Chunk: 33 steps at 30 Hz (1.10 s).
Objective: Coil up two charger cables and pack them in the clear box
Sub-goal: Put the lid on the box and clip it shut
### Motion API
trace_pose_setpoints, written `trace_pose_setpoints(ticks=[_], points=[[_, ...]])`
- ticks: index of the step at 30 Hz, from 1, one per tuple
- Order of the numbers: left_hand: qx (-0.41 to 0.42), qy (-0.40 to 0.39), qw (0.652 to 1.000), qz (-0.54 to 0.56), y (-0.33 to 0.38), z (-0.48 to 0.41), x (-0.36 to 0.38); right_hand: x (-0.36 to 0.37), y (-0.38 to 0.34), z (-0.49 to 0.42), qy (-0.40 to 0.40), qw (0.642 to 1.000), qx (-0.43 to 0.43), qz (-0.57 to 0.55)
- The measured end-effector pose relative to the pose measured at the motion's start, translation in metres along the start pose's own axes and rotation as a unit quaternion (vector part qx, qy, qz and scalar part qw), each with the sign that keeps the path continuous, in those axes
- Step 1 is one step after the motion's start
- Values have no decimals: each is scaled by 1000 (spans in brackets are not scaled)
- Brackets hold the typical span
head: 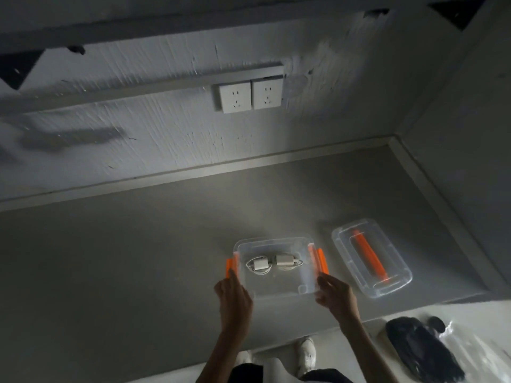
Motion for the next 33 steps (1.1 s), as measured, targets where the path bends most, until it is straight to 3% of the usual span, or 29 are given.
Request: trace_pose_setpoints(ticks=[3,6,8,11,13,15,18,21,26,33], points=[[-28,-41,999,4,-6,2,3,11,1,9,-42,998,20,-51],[-56,7,997,-52,10,-1,-15,-5,3,21,-35,998,13,-45],[5,50,994,-96,46,-8,-19,-38,8,23,22,999,14,-33],[141,92,983,-75,135,-22,-4,-88,32,10,92,992,54,-66],[219,61,973,-44,200,-32,26,-115,46,-6,126,985,86,-77],[256,-28,966,-22,259,-45,67,-134,62,-25,137,980,114,-91],[229,-213,946,-86,308,-68,151,-154,85,-54,155,963,159,-150],[166,-297,932,-123,317,-88,212,-164,111,-69,163,928,231,-244],[51,-346,926,-139,304,-106,260,-169,114,-88,118,897,259,-338],[54,-338,920,-191,313,-105,256,-162,107,-97,48,878,290,-377]])
Point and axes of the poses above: each hand's wrist, its own z-axis away from the middle knuckle, its own x-axis out of the palm, y = z × x, the point moved 10 cm from there along -z, towards the middle knuckle, and after that the axes turned 1 degree about -y, right-handed, at the moved point
